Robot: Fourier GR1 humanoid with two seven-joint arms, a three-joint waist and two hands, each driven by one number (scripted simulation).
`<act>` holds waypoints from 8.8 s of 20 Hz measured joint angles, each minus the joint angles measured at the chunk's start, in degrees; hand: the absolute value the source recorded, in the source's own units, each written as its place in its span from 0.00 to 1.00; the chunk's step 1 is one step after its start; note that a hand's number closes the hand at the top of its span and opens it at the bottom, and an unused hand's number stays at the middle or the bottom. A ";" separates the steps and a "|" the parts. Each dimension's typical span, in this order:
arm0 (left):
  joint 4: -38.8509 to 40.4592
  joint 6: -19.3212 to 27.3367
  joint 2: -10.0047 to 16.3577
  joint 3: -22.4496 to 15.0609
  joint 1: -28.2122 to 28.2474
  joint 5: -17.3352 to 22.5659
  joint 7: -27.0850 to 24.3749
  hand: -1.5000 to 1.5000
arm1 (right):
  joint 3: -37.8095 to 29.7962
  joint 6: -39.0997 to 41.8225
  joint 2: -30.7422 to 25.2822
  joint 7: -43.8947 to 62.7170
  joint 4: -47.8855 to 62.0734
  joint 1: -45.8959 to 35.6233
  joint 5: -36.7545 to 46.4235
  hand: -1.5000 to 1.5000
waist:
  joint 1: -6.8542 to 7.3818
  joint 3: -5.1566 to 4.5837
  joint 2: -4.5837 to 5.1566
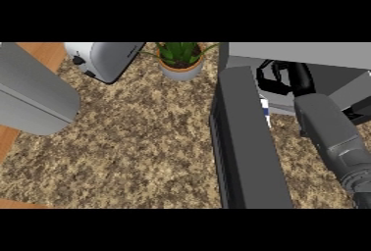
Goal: Pick up the milk, place it into the microwave and close the microwave
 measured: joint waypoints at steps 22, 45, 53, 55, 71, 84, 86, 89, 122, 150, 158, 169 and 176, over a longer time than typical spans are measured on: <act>0.65 0.63 3.38 0.29 -5.37 2.48 1.85 0.00 | -1.44 -8.37 -4.93 3.66 1.77 -3.81 0.29 1.00 | 4.07 0.30 2.67; 2.62 1.83 6.15 1.77 -9.69 0.65 3.50 0.00 | -2.48 -5.13 -3.43 4.13 2.35 -7.44 -0.30 0.00 | 5.90 0.28 3.19; 3.67 2.25 6.94 1.57 -11.52 0.24 4.37 0.00 | 1.13 -6.92 -0.50 9.06 4.05 -10.78 3.68 0.00 | 5.44 -0.09 2.25; 4.11 2.34 7.02 1.37 -11.78 0.06 4.69 0.00 | 1.36 -7.97 0.34 10.01 4.22 -11.39 4.06 0.00 | 5.08 -0.06 2.02; 7.07 1.52 6.46 -1.34 -11.87 -1.55 6.24 0.00 | -1.14 -10.66 5.81 7.57 3.23 -11.49 2.96 0.00 | 1.67 0.06 0.94; 9.53 -1.53 2.40 -8.72 -12.00 -8.06 4.00 0.00 | -3.97 -1.76 2.72 3.45 2.71 -7.16 0.31 0.00 | -1.77 -0.13 -0.58; 10.64 -2.98 2.52 -9.96 -12.40 -8.51 3.63 0.00 | -4.59 2.31 2.45 2.25 2.61 -6.28 -0.45 0.00 | -2.28 -0.14 -0.78; 12.23 -4.78 2.51 -12.74 -13.07 -10.34 3.84 0.00 | -5.66 8.32 3.11 0.95 2.72 -4.99 -1.79 0.00 | -3.16 -0.16 -1.16; 42.38 4.58 -5.16 -30.42 -38.25 -43.54 -3.14 1.00 | -1.64 29.11 0.69 -3.44 -24.46 41.35 -8.76 0.00 | -10.00 -0.50 -3.82; 67.07 44.06 -4.31 -67.16 -61.66 -27.35 -3.68 1.00 | 4.99 45.20 -8.81 15.24 -67.78 61.07 -36.00 0.00 | -14.03 -0.56 -2.94; 69.64 55.24 -4.54 -71.74 -69.90 -20.28 -2.32 1.00 | 7.99 47.37 -9.97 21.85 -76.71 60.02 -42.18 0.00 | -16.68 -0.63 -2.40; 74.90 65.48 -5.16 -70.83 -79.93 -10.38 -3.12 1.00 | 9.29 48.66 -11.61 27.12 -83.42 58.90 -48.95 0.00 | -19.52 -0.65 -1.39; 79.59 67.11 -5.51 -69.39 -85.40 -4.44 -4.70 1.00 | 8.78 48.66 -13.29 29.42 -85.02 58.90 -52.19 0.00 | -20.66 -0.68 -0.68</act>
